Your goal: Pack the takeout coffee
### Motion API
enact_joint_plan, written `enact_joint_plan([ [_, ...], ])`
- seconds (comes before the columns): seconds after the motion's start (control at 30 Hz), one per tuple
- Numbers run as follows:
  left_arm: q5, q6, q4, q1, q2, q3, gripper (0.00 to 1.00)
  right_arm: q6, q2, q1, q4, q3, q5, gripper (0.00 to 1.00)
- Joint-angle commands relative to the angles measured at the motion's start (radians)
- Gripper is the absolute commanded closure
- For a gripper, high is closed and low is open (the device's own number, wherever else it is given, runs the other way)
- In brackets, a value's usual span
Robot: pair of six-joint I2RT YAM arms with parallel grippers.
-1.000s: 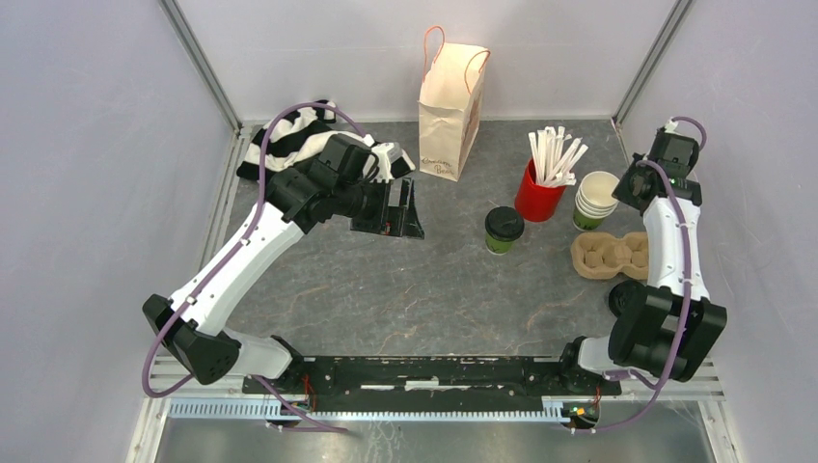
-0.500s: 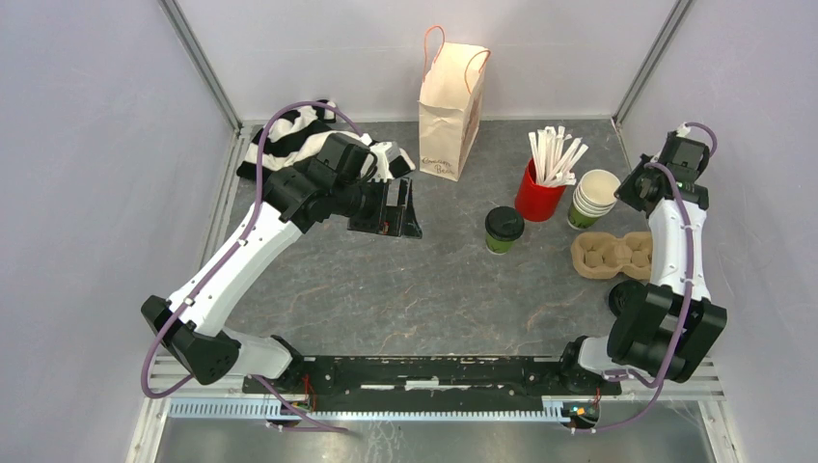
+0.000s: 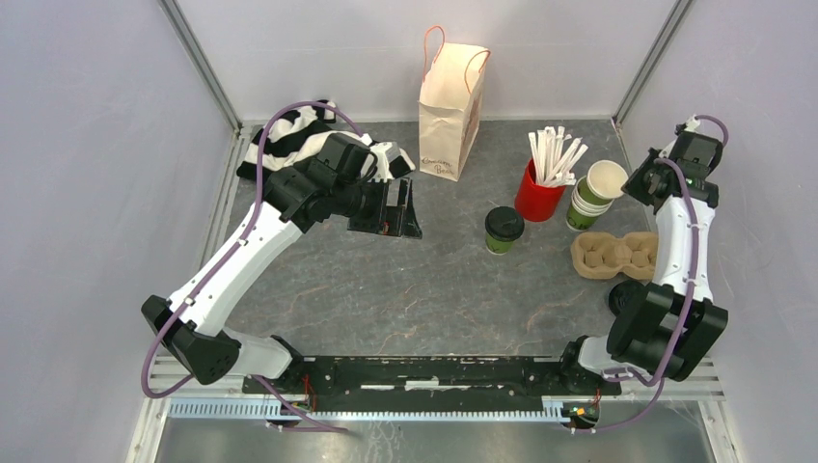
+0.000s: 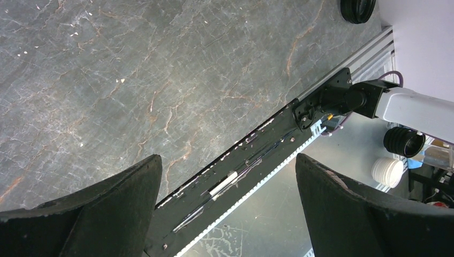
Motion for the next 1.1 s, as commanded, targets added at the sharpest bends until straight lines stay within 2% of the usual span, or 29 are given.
enact_joint_plan([
  [0.0,0.018,0.029,0.009,-0.001,-0.007,0.031,0.00,-0.071,-0.010,0.026,-0.052,0.076,0.088,1.00],
  [0.17,0.022,0.025,0.012,-0.002,-0.008,0.027,0.00,-0.063,-0.021,0.026,-0.077,0.170,0.106,1.00],
  [0.4,0.012,0.024,0.002,-0.001,-0.009,0.039,0.00,-0.047,-0.028,0.026,-0.163,0.400,0.175,1.00],
  [0.47,-0.009,0.019,-0.007,-0.001,-0.014,0.046,0.00,-0.053,-0.066,0.026,-0.094,0.400,0.104,1.00],
  [0.57,-0.096,-0.007,-0.012,-0.001,-0.033,0.060,0.00,-0.032,-0.126,0.058,0.091,0.311,-0.225,1.00],
  [0.63,-0.178,-0.037,-0.011,-0.001,-0.060,0.073,0.00,-0.021,-0.109,0.159,0.158,0.282,-0.384,1.00],
  [0.73,-0.295,-0.080,0.000,-0.001,-0.114,0.107,0.00,-0.088,-0.064,0.394,0.086,0.285,-0.436,1.00],
  [0.87,-0.451,-0.124,0.035,-0.001,-0.206,0.129,0.00,-0.146,-0.060,0.708,0.006,0.181,-0.342,1.00],
  [1.0,-0.509,-0.141,0.108,-0.001,-0.289,0.105,0.00,-0.185,-0.020,1.006,-0.091,0.065,-0.162,1.00],
  [1.07,-0.520,-0.154,0.118,-0.002,-0.299,0.109,0.01,-0.169,-0.008,1.109,-0.087,-0.010,-0.115,1.00],
])
